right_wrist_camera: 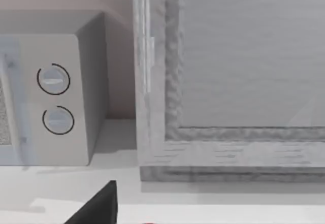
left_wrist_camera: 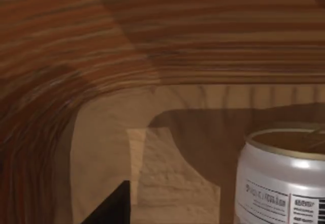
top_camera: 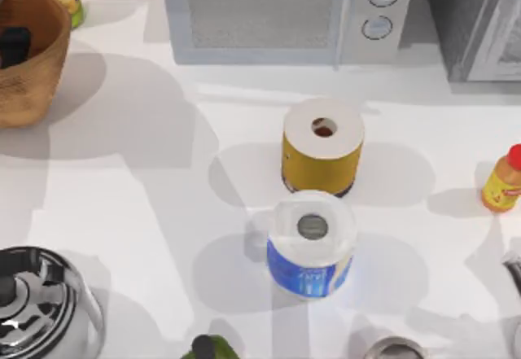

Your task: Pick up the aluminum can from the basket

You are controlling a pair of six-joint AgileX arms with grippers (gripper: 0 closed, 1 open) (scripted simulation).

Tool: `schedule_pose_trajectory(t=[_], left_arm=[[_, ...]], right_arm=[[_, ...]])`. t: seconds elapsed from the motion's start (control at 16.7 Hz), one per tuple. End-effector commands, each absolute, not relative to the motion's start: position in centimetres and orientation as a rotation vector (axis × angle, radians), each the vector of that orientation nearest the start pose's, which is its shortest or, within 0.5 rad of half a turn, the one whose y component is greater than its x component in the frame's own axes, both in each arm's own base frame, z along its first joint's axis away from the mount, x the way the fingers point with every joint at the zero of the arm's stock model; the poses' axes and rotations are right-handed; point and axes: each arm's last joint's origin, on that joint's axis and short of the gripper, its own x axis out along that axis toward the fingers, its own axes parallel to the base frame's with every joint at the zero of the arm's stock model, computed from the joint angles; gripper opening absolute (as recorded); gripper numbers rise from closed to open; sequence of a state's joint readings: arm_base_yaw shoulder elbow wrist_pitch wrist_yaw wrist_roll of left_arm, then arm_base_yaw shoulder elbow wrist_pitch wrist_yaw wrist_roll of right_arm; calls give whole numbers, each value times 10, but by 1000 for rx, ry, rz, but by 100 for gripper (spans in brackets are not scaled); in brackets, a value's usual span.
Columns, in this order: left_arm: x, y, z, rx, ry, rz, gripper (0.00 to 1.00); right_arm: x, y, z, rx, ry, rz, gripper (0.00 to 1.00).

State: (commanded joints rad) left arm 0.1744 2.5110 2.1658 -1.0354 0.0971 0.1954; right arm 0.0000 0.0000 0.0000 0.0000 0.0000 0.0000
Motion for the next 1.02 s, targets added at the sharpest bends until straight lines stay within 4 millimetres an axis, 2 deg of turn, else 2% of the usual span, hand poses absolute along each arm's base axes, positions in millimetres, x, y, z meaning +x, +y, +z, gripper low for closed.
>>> schedule_pose_trajectory(t=[0.6,1.02], left_arm=[[500,92,132,-29,1367,-52,2],[500,92,132,-29,1367,-52,0]], right_arm=[[106,-1,160,0,0,0,100],[106,-1,160,0,0,0,100]])
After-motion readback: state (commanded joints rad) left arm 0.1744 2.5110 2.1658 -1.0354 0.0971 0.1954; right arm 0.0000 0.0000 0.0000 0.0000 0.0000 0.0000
